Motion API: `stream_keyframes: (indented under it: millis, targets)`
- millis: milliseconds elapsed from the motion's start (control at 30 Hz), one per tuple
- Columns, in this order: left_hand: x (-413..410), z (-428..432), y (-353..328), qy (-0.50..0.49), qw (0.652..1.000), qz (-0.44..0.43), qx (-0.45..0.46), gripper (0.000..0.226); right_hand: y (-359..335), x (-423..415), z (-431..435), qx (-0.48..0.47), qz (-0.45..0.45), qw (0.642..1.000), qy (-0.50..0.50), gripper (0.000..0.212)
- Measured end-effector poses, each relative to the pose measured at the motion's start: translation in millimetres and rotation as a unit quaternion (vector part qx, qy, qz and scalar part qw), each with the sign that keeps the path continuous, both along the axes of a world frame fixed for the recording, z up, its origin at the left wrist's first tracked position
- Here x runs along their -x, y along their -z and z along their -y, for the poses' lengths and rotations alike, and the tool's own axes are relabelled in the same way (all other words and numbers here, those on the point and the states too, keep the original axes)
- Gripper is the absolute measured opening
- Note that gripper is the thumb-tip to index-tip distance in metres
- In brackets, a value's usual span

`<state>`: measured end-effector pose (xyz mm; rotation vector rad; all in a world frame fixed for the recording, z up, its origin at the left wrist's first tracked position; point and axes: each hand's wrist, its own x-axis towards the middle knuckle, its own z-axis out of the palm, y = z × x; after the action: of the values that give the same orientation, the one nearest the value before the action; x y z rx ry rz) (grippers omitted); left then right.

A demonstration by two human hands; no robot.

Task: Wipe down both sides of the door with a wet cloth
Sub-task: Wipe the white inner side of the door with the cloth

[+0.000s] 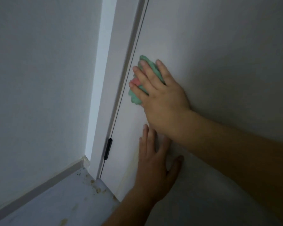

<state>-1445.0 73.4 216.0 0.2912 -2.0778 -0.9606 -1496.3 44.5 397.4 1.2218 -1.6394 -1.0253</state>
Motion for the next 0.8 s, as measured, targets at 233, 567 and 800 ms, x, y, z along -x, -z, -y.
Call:
stream_keyframes:
  millis: [233, 567, 800]
  targets:
    - [-3, -9, 0, -0.051, 0.998, 0.020, 0.002, 0.080, 1, -2, -141, 0.073, 0.060, 0.995, -0.008, 0.073]
    - [-9, -51, -8, -0.030, 0.997, 0.020, -0.068, 0.072, -19, -8, -166, 0.100, 0.049, 0.994, 0.000, 0.071]
    - [-4, -51, 0, -0.043, 0.998, 0.025, -0.032, 0.070, 0, 0, -255, 0.146, 0.051, 0.987, -0.047, 0.068]
